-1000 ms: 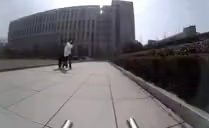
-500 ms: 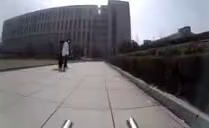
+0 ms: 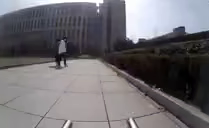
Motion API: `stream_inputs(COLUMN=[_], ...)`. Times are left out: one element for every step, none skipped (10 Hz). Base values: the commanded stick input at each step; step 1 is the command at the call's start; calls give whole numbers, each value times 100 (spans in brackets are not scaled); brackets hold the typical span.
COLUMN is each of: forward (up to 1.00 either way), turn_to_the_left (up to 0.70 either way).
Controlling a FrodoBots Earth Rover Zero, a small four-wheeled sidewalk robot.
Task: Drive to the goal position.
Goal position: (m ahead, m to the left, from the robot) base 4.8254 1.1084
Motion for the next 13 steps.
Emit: stream_inputs(forward=[70,70,70,70,70,70,70,70,70,70,70,70,70], turn_to_the_left=[1,1,1,1,1,1,1,1,1,1,1,1,1])
